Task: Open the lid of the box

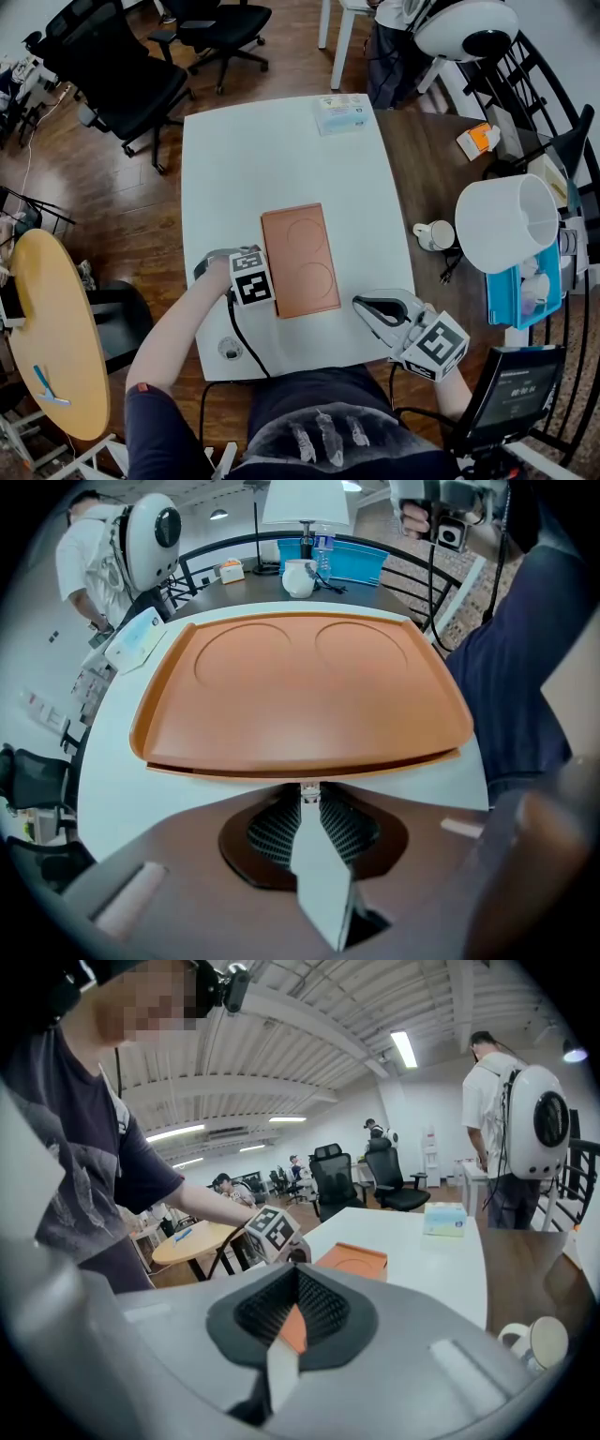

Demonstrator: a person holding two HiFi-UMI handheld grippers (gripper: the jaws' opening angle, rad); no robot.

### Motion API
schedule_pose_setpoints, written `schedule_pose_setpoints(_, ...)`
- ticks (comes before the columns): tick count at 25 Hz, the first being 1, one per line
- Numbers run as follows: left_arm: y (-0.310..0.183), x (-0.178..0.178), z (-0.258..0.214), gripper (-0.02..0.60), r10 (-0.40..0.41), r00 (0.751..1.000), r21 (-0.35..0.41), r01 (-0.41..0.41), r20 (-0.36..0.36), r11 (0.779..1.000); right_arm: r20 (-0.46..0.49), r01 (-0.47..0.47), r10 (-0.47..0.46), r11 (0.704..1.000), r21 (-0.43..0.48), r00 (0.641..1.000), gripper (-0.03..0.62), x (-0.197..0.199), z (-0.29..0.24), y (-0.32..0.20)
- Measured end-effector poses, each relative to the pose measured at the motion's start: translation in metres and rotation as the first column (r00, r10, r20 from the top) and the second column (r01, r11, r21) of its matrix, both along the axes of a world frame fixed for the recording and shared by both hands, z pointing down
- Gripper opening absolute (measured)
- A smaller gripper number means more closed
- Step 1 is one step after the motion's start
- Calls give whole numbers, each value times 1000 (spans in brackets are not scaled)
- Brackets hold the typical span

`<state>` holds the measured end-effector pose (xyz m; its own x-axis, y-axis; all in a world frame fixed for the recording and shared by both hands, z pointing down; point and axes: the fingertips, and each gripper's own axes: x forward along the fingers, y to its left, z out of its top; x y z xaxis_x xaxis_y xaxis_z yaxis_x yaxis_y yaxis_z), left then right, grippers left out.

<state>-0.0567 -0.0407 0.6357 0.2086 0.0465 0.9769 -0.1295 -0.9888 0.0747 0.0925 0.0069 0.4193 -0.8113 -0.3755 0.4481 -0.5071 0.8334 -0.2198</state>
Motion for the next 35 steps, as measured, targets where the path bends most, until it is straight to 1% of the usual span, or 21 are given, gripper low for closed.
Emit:
schedule_pose_setpoints(5,5,-25,2,81,-17,999,1,17,34,1000,-3,-7,7,1000,0,1000,3,1,2,3)
schedule_pose_setpoints(11,17,-64,1,80,-72,996,-2,72,52,997,-14,-1,1,1000,1,1000,3,-4,4,7)
schedule_pose_setpoints(16,24,-78,2,80,-87,995,-4,87,58,996,-10,6,-6,1000,8,1000,3,-7,1,6)
schedule_pose_setpoints(20,29,-110,3,80,-85,991,0,86,106,996,-14,2,-2,1000,8,1000,3,-5,-1,8)
schedule_pose_setpoints(22,33,-123,1,80,-107,989,-7,108,102,994,-16,-2,2,1000,4,1000,3,-4,0,10)
schedule_pose_setpoints(24,36,-127,-2,80,-116,988,-13,118,97,993,-19,-1,2,1000,2,1000,3,-2,1,11)
schedule_pose_setpoints(29,39,-127,0,81,-101,989,-6,102,108,995,-23,6,-6,1000,8,1000,3,-6,-2,14)
schedule_pose_setpoints(35,41,-127,3,84,-119,989,-11,120,90,993,-18,2,-2,1000,15,1000,3,-4,-6,17)
